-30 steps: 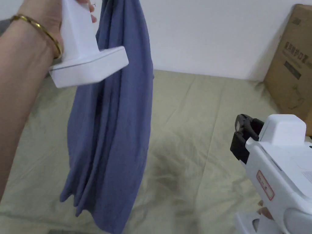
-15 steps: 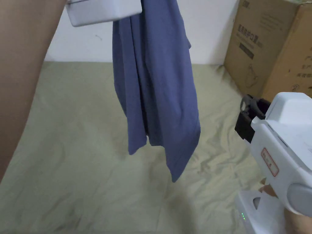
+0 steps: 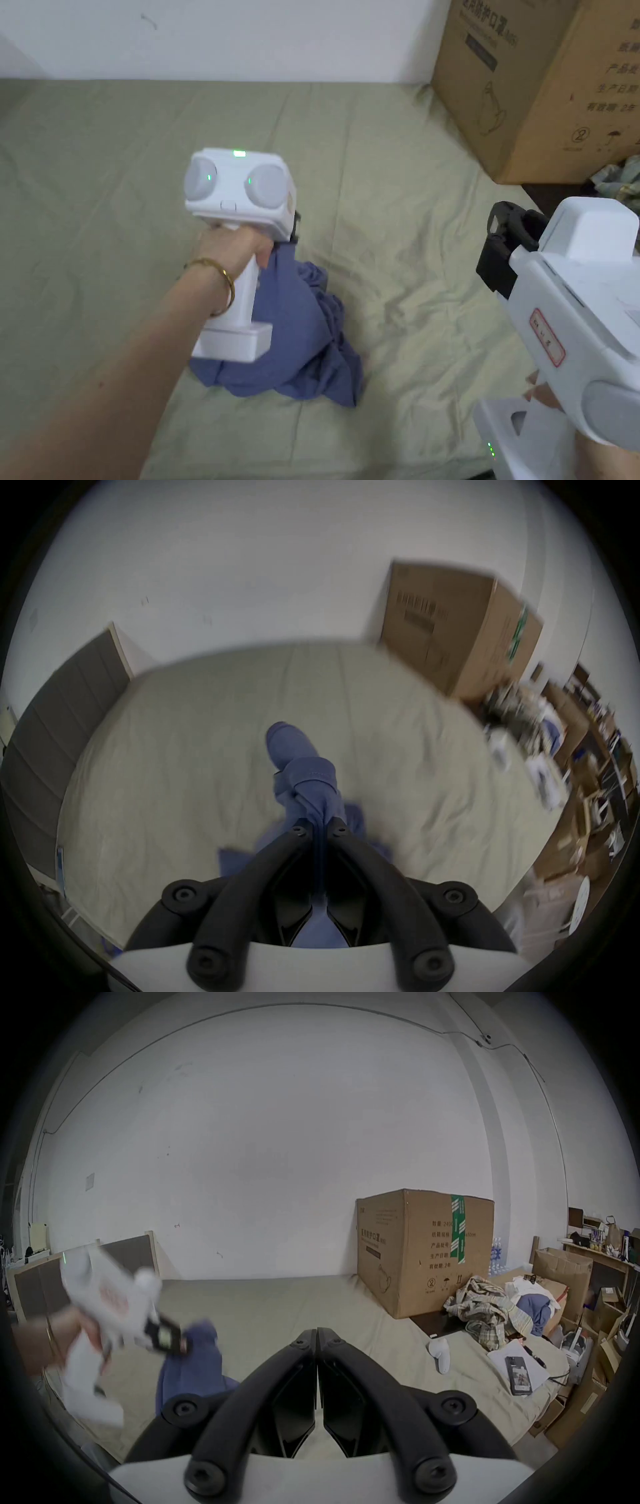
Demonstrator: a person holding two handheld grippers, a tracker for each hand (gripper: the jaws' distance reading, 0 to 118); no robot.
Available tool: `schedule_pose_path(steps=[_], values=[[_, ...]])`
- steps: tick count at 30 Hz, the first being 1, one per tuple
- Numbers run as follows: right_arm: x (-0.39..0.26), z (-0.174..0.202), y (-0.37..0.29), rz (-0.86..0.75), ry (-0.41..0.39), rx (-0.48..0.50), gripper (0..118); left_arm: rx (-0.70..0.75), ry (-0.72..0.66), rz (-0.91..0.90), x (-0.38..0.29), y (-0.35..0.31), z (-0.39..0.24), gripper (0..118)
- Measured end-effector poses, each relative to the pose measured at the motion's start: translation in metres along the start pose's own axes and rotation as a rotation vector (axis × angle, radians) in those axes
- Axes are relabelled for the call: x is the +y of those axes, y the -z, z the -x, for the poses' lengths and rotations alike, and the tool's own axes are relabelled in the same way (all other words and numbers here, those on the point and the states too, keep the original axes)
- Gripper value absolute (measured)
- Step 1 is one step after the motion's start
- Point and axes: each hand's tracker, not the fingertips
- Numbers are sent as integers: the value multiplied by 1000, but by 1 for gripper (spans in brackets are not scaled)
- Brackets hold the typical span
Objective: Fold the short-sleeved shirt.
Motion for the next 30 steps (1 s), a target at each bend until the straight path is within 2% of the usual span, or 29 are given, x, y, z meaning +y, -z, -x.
schedule_pose_path(steps=[4, 7, 9, 11, 12, 13, 15, 18, 20, 24, 28, 30], values=[[-7, 2, 12, 37, -11, 10, 0, 0, 35, 170, -50, 51, -6, 5], [-12, 6, 20, 58, -18, 16, 0, -6, 32, 163, -72, 67, -9, 33], [-15, 9, 23, 69, -13, 22, 0, -16, 8, 135, -78, 65, -5, 44], [-16, 12, 24, 77, -18, 32, 0, -21, -22, 115, -74, 57, 2, 60], [-16, 13, 25, 79, -23, 35, 0, -61, -40, 104, -68, 52, 8, 71], [-16, 14, 26, 81, -28, 40, 0, -98, -69, 86, -62, 44, 15, 88], [-15, 16, 27, 81, -35, 50, 0, -157, -147, -10, -50, 18, 31, 98], [-10, 21, 27, 68, -38, 67, 0, -112, -190, -275, -35, -32, 53, 116], [-7, 25, 26, 54, -33, 79, 0, -20, -181, -426, -35, -66, 60, 116], [-1, 36, 24, 29, -26, 112, 0, 155, -70, -621, -57, -120, 70, 116], [5, 48, 19, -3, -30, 146, 0, 231, -48, -716, -88, -149, 75, 115], [6, 54, 15, -20, -31, 154, 0, 251, -56, -724, -102, -157, 77, 107]])
